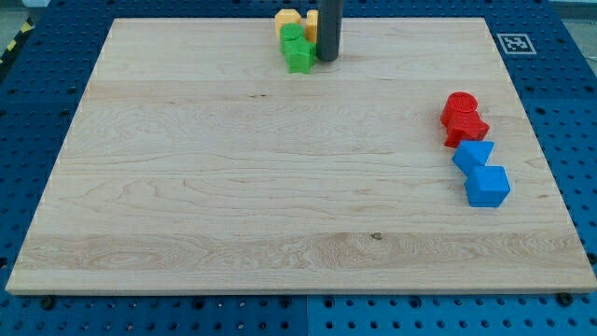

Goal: Move the yellow heart closer to the green star

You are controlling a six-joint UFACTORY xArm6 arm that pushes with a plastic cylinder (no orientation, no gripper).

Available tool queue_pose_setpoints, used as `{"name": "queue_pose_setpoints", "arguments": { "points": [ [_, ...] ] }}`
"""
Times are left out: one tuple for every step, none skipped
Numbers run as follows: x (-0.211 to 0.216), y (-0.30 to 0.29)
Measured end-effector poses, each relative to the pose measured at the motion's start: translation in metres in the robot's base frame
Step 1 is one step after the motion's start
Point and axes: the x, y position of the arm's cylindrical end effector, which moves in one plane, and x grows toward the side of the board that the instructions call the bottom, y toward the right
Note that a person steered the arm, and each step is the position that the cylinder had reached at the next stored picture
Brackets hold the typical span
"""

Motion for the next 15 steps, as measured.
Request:
{"name": "queue_pose_setpoints", "arguments": {
  "points": [
    [0.004, -0.005],
    [-0.002, 0.015],
    [-0.040, 0.032],
    [-0.081, 0.032],
    [-0.089, 0.027],
    [-0.088, 0.019],
    [-0.088, 0.006],
    [-0.088, -0.008],
    [-0.088, -0.018],
    [-0.088, -0.023],
    [-0.088, -0.023],
    [-0.083, -0.020],
    [-0.061, -0.014],
    [-0.035, 0.002],
    [-0.021, 0.021]
  ]
}}
